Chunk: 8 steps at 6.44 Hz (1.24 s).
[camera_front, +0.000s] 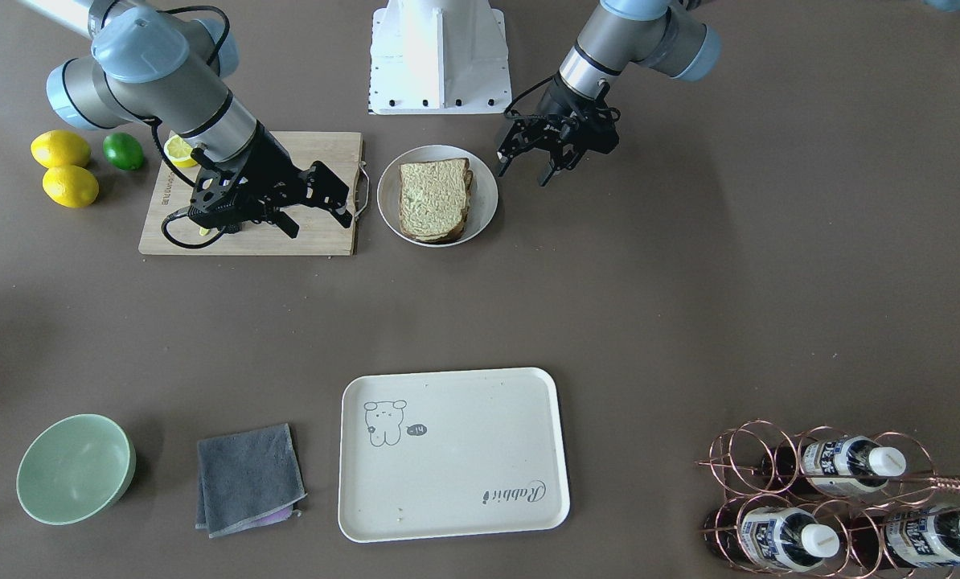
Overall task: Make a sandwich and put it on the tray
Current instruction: 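Move the left gripper to the plate rim while the right gripper withdraws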
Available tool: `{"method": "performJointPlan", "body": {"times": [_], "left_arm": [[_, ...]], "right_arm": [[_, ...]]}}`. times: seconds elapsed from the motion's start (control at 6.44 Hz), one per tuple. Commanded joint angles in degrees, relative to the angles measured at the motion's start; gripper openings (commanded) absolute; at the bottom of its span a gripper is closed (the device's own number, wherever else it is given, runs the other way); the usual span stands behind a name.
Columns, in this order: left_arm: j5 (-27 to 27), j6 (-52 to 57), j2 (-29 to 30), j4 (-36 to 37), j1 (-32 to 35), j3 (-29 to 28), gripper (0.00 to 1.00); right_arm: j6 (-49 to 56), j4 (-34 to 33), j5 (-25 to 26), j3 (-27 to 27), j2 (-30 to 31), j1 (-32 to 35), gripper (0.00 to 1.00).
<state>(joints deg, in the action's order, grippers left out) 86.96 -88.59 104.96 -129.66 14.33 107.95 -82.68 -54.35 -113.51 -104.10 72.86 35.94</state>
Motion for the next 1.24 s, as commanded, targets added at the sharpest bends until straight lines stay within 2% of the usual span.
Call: {"method": "performJointPlan", "body": {"times": [0.0,0.16,0.47,0.62,1.09], "left_arm": [[-1.80,-0.18,1.99,-0.15,-1.68,-2.47,0.65],[-1.80,-1.66,2.87,-0.15,-1.68,-3.96,0.56],[-1.80,-1.68,3.59,-0.15,-1.68,-4.94,0.47],[-1.80,-1.68,4.02,-0.15,-1.68,-5.29,0.39],[-2.15,-1.68,5.70,-0.24,-1.68,-7.49,0.38]], "right_arm": [[0.06,0.03,0.39,0.30,0.52,0.09,0.99],[0.06,0.03,0.65,0.30,0.53,0.09,0.99],[0.06,0.03,1.45,0.39,0.53,0.00,0.99],[0.06,0.03,1.45,0.39,0.53,0.00,0.99],[0.06,0.03,1.53,0.82,0.53,-0.08,0.99]]}}
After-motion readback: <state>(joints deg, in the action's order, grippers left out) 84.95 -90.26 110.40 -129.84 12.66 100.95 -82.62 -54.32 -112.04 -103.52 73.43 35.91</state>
